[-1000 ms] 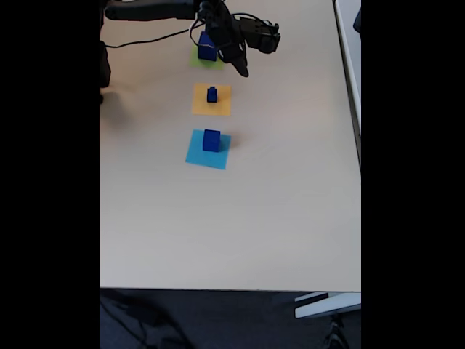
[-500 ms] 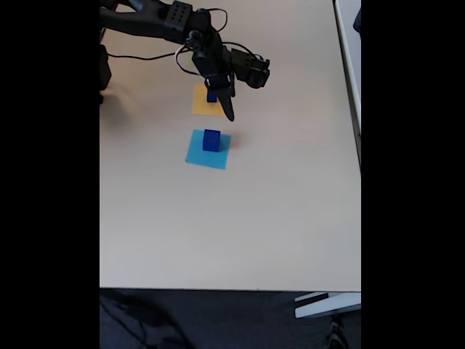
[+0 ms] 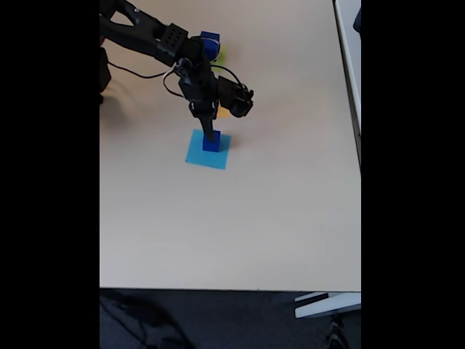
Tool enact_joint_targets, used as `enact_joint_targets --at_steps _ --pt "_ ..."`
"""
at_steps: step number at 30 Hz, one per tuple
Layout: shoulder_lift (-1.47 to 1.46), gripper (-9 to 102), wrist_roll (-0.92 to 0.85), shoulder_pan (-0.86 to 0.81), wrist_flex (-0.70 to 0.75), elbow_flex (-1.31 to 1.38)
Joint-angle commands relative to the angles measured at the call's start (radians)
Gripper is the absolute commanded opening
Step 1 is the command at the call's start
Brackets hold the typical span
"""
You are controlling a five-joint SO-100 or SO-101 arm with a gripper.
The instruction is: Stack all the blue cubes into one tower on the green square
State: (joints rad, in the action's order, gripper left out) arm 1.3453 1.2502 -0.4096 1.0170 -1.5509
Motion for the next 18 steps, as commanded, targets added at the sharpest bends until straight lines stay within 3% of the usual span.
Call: enact_joint_targets --at_steps 1,18 --pt "0.023 36 -0.017 -0.02 -0.014 0.066" --pt "-0.132 34 -0.028 -0.026 -0.011 0.201"
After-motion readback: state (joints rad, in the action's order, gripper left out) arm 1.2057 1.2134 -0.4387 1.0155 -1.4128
